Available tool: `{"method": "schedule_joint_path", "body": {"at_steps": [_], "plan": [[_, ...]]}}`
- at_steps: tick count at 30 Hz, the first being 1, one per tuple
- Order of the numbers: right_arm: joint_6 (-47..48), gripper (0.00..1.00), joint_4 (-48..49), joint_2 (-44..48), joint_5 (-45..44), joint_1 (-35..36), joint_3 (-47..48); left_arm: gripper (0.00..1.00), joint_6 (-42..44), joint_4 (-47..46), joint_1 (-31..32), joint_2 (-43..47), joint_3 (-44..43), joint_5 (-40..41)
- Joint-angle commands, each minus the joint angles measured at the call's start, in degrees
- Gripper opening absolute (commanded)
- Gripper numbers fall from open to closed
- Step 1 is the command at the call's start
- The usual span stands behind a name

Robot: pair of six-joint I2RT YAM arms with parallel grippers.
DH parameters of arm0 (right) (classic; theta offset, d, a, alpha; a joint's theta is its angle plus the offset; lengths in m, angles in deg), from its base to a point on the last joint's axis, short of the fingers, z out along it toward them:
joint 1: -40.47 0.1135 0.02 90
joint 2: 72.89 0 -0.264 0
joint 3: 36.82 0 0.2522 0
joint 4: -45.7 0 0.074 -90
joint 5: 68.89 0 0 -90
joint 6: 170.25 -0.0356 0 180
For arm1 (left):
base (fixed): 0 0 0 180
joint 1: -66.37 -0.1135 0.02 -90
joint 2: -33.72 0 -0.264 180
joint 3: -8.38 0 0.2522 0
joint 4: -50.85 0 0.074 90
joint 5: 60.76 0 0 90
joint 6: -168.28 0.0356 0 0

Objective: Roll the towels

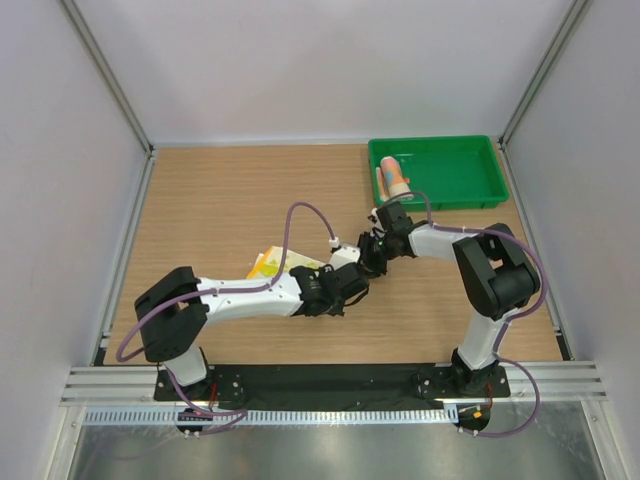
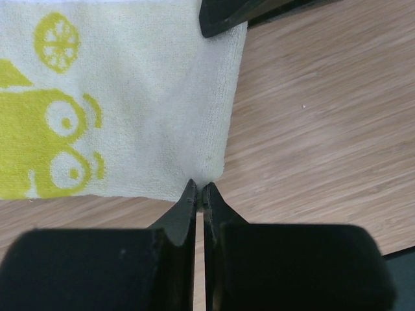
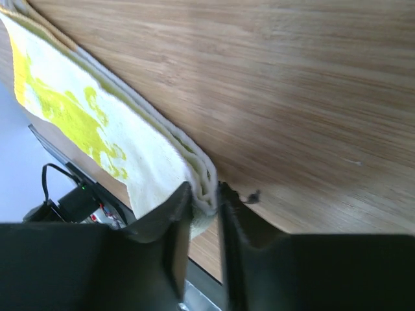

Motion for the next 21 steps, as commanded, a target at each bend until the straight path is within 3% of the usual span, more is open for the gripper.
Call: {"method": "schedule_joint_path", "body": {"at_steps": [1,3,4,5,9,11,12,13,14,16,21], "plan": [[0.06,0.25,-0.12,-0.34,-2.65,-0.10,2.84,0.01,-0.91,0.06,-0.36,3.13,0.58,-0.06],[0.68,0.17,-1.35,-0.42,-3.44,-0.01,3.63,0.01,-1.18,0.06,-0.36,3.74,0.76,-0.41],[1.03,0.06,-1.79,-0.51,-4.06,-0.10,3.98,0.00,-1.26,0.06,-0.36,4.01,0.84,-0.68],[1.12,0.01,-2.23,-0.51,-4.32,-0.10,4.25,0.00,-1.35,0.06,-0.36,4.53,0.93,-1.20],[2.87,0.02,-5.47,0.10,-5.73,-0.10,6.35,0.00,-1.44,0.06,-0.36,5.50,1.02,-3.05],[4.10,0.22,-8.02,0.89,-8.61,-0.28,8.37,0.00,-1.09,0.06,-0.36,5.33,0.67,-4.36],[5.33,0.36,-11.08,1.33,-10.29,-0.36,8.99,0.00,-0.91,0.06,-0.36,5.24,0.23,-5.41],[5.95,0.60,-12.59,2.03,-11.78,-0.54,9.52,0.00,-0.91,0.06,-0.36,5.33,0.06,-5.86],[6.48,0.67,-13.91,2.65,-13.19,-1.15,10.48,0.00,-0.83,0.06,-0.36,5.41,-0.21,-6.21],[7.70,0.74,-17.52,5.02,-16.71,-1.94,11.28,0.00,-0.74,-0.03,-0.36,5.59,-0.91,-7.09],[9.12,0.77,-22.35,10.02,-20.49,-5.63,12.95,0.00,-1.70,-0.82,-0.54,6.12,-0.83,-8.58]]}}
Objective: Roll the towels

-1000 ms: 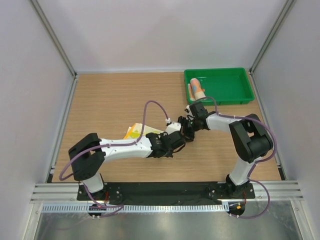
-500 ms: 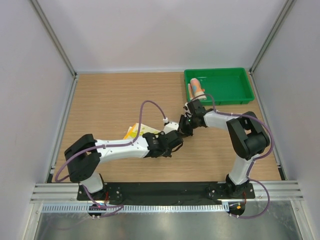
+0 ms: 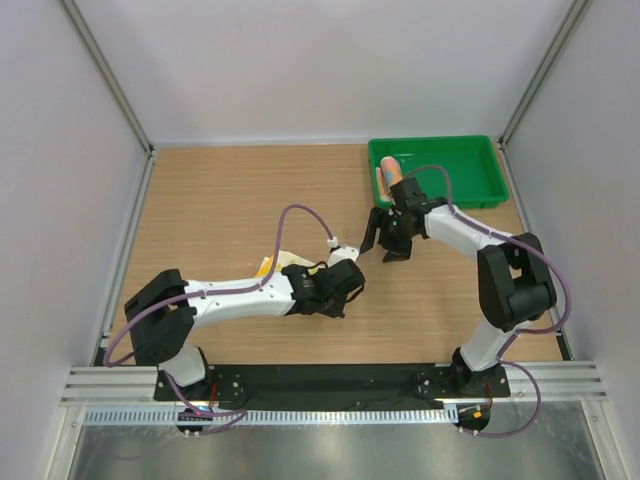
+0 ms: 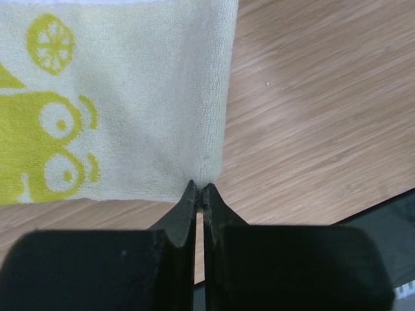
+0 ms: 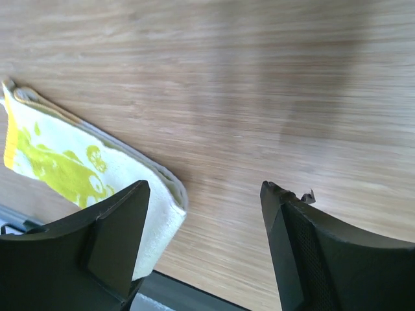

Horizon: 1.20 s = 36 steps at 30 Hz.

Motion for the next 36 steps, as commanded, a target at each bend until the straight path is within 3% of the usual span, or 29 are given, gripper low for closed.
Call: {"method": "schedule_joint_path", "body": {"at_steps": [1,6,12,20,26,30,32,36], "plan": [[2.56,0.77,-5.95,6.81,-6.29,-1.99,3.36,0.00,-1.74,-1.74,-0.40,3.10,-1.42,-2.23],[3.00,0.77,-7.54,10.87,-6.39,-2.25,4.06,0.00,-9.91,-6.22,-3.39,7.05,4.90,-5.47],[3.44,0.76,-2.80,15.44,1.52,-0.24,0.99,0.00,-17.03,-8.25,-11.29,12.58,12.19,-10.04],[0.63,0.71,5.28,15.88,7.15,4.77,-4.10,0.00,-19.76,-6.84,-16.40,11.54,15.20,-14.44],[-1.57,0.58,11.96,13.60,9.96,10.48,-5.52,0.00,-23.98,-2.01,-16.93,11.45,14.85,-14.45],[-3.06,0.38,16.45,10.18,10.57,13.13,-6.13,0.00,-26.01,1.15,-17.28,11.28,14.49,-14.62],[-3.94,0.32,18.82,7.55,11.97,13.74,-6.13,0.00,-25.92,1.51,-17.55,10.40,14.41,-15.15],[-4.91,0.31,21.64,4.29,13.30,14.27,-6.22,0.00,-25.92,1.60,-17.81,8.91,14.32,-15.94]]}}
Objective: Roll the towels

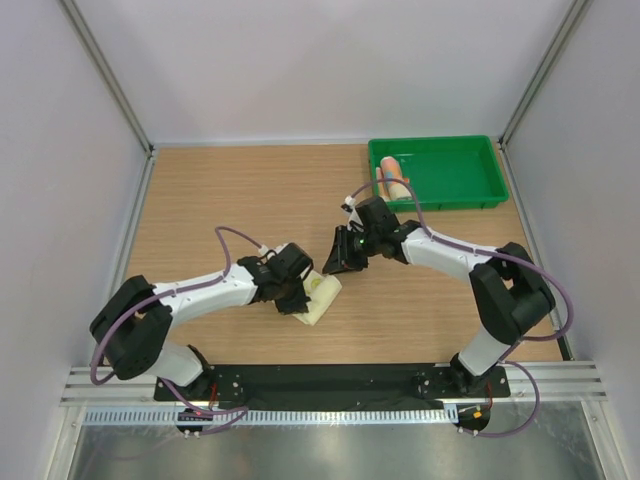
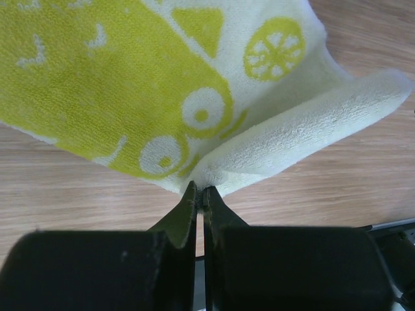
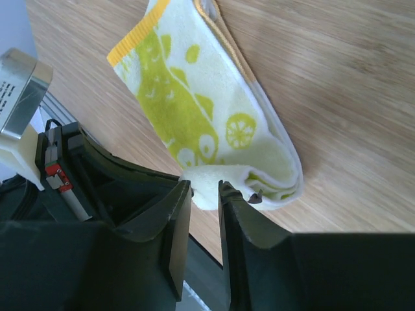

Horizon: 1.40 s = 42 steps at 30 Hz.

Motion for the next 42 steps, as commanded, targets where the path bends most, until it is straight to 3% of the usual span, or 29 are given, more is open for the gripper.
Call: {"method": "schedule_joint_path", "body": {"at_steps": [1,10,14,21,40,42], "plan": [[-1.74,0.31,5.54,-2.06,2.22,0.30,-0.34,0.00,-1.24,2.01,-0.43,-1.26,-0.89,-1.34],[-3.14,0.28,11.86,-2.16,4.33,0.74,-4.02,0.01,-0.63,4.03,-1.40,-3.28,-1.59,-0.64],[-5.43,0.28,21.25,0.31,6.09,2.58,-7.10,0.01,-0.10,4.65,-1.49,-5.04,-2.30,-0.20],[-6.74,0.29,27.32,2.25,4.07,5.93,-11.23,0.00,0.42,4.65,-1.49,-6.18,-2.39,-0.02],[-9.56,0.27,38.04,-14.98,5.56,5.40,-13.43,0.01,-0.10,8.34,-1.49,-2.23,-1.25,1.82],[-10.35,0.27,39.28,-16.12,5.65,5.49,-14.14,0.05,0.42,9.74,-1.49,-1.26,-1.33,2.52]]}}
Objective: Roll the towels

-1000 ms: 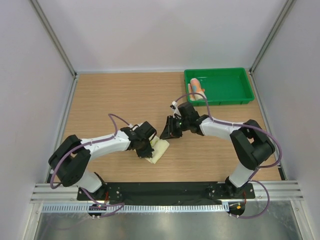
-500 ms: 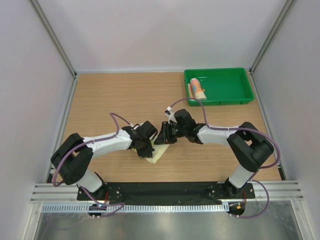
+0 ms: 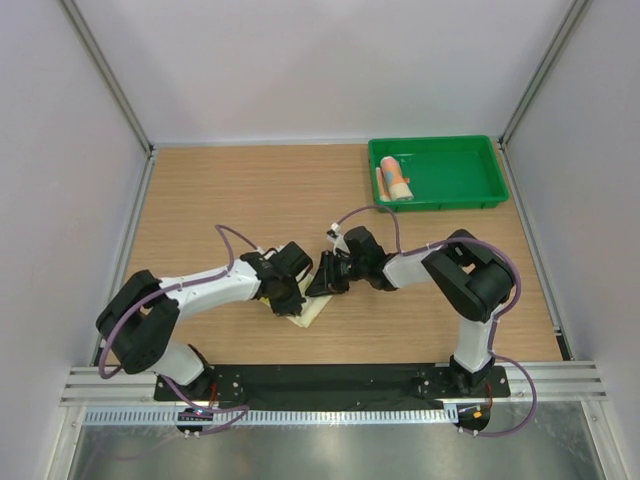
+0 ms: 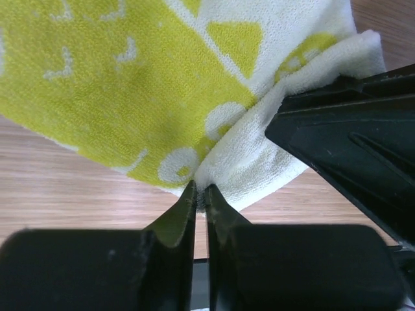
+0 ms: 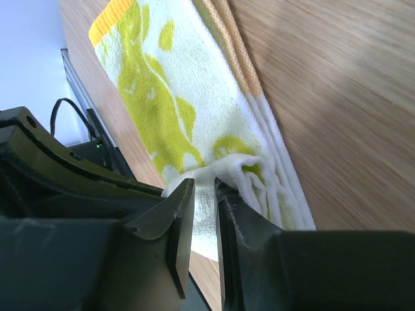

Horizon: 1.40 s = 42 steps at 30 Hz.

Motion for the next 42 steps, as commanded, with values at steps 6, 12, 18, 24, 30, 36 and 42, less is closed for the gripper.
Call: {"method": "schedule_joint_path", "body": {"at_steps": [6,12,18,24,30,36,42], "plan": [[0.09,0.26,4.93,-3.23,-1.37,-0.08,-1.97,0.38,3.82,11.64,0.33,7.06,-2.19,9.07],[2.20,0.26,2.75,-4.37,0.21,-0.08,1.53,0.40,9.97,16.22,5.84,11.28,-8.08,22.49],[8.52,0.27,-5.32,-5.60,1.70,-0.26,9.34,0.42,23.86,6.21,11.57,10.15,-10.02,22.62],[15.91,0.27,-13.59,-9.91,5.65,-3.15,21.03,0.42,31.34,-1.80,12.10,4.70,-9.76,21.20],[18.64,0.28,-17.03,-12.90,9.00,-4.65,26.85,0.46,33.98,-5.75,12.19,-0.57,-8.36,23.40],[17.68,0.28,-16.51,-12.99,10.23,-5.80,26.95,0.49,35.20,-9.88,13.42,-3.74,-8.17,24.45],[16.36,0.28,-14.93,-12.99,11.11,-5.80,25.81,0.52,36.70,-11.38,14.04,-8.12,-10.19,27.09]]}}
